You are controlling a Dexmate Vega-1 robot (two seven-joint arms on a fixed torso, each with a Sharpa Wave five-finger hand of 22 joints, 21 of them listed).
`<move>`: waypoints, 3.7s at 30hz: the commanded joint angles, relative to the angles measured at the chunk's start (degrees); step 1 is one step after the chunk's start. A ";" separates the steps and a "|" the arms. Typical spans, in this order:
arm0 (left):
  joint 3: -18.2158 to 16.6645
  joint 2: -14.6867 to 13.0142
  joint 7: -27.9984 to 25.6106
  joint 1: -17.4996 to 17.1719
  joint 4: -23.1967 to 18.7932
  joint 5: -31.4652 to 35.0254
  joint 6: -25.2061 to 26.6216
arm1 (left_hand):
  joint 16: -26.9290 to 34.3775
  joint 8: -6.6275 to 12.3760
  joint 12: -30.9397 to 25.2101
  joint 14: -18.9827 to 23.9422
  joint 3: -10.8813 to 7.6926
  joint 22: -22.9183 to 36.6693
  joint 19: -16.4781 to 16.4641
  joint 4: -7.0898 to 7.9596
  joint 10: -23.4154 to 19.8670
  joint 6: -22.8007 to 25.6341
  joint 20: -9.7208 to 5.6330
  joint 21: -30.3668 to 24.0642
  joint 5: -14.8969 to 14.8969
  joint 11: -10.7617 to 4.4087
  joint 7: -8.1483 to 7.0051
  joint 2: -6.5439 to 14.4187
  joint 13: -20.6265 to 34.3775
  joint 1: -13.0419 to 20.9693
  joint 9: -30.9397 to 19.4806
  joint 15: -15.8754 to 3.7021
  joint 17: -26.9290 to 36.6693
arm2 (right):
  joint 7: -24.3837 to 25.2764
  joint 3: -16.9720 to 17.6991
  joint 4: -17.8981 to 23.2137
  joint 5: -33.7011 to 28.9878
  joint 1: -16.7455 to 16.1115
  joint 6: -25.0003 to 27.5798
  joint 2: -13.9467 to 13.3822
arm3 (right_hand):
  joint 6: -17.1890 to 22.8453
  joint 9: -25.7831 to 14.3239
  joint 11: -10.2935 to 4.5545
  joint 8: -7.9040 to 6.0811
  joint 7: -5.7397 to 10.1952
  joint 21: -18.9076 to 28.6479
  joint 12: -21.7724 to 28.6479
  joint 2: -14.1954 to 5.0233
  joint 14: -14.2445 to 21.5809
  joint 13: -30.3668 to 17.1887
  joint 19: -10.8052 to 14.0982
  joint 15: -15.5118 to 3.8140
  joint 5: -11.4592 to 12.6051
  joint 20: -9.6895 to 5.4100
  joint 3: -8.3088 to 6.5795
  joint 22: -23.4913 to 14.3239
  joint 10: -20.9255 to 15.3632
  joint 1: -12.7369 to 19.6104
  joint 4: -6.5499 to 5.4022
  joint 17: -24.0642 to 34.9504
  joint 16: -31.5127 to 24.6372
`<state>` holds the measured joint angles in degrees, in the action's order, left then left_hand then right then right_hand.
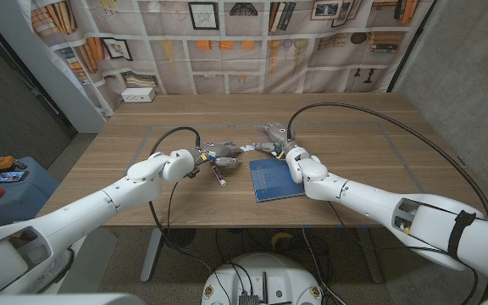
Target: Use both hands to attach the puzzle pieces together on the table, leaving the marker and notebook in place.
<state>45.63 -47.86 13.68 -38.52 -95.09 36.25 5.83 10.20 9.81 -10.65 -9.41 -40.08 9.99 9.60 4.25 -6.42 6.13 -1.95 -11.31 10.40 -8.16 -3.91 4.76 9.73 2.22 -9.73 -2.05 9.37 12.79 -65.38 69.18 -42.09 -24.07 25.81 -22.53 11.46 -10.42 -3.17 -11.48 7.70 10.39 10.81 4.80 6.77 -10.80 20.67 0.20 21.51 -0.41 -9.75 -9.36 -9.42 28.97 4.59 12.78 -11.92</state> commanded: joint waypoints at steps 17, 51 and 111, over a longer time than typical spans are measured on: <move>-0.42 -0.55 -0.28 -0.78 -1.15 0.22 0.64 | -0.05 0.55 -0.27 0.06 -0.18 0.09 5.27 -0.36 -0.84 0.69 -1.93 -0.02 -0.08 0.36 0.16 5.62 0.15 0.60 -0.18 -2.50 0.11 | 0.41 -0.17 2.00 -0.96 -0.72 1.45 -0.25 | 0.34 -0.01 0.10 -0.37 -0.01 0.13 0.08 0.28 0.69 -0.15 0.54 0.17 0.49 0.38 -0.05 -0.04 -0.69 1.00 0.64 -0.04 -0.34; -0.44 -0.72 0.07 -0.58 -1.14 0.61 -0.21 | -0.05 0.54 -0.26 0.07 -0.26 0.08 5.22 -0.41 -0.93 0.72 -1.91 0.00 -0.09 0.30 0.13 5.64 0.15 0.64 -0.18 -2.62 0.11 | 3.02 5.35 8.48 3.23 -3.08 1.03 -0.95 | 0.95 -0.02 0.36 -0.38 0.15 -0.10 0.00 -0.73 0.23 -0.18 -0.17 0.56 0.40 0.92 0.91 -0.07 -0.70 -1.85 -0.93 0.29 -0.45; -0.36 -0.43 -0.01 0.08 0.18 0.39 -0.94 | -0.02 0.56 -0.22 0.52 -0.41 0.07 4.73 -0.48 -0.70 0.83 -2.24 -0.05 -0.09 0.42 0.16 5.68 0.14 0.73 -0.19 -2.72 0.12 | 1.71 1.72 2.11 4.19 -1.42 2.42 1.88 | -15.41 0.12 2.77 1.40 -6.98 -0.16 -1.07 -1.00 -10.31 0.23 -8.94 2.85 -1.10 1.33 5.56 -0.02 14.29 -10.84 -4.36 -0.69 1.20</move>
<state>45.26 -48.28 13.72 -38.33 -94.91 36.71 4.79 10.20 9.85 -10.65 -9.00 -40.41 9.87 9.60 3.92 -6.43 6.33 -1.95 -11.31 10.40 -8.16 -3.71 4.99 9.70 2.45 -9.75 -2.05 9.36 14.93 -62.38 73.23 -37.31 -26.18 27.61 -21.27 -3.53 -10.12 -0.19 -9.70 0.72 9.93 9.70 3.68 -2.88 -10.38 11.93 3.08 20.35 0.93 -4.05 -9.36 4.24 17.44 0.02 11.97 -10.80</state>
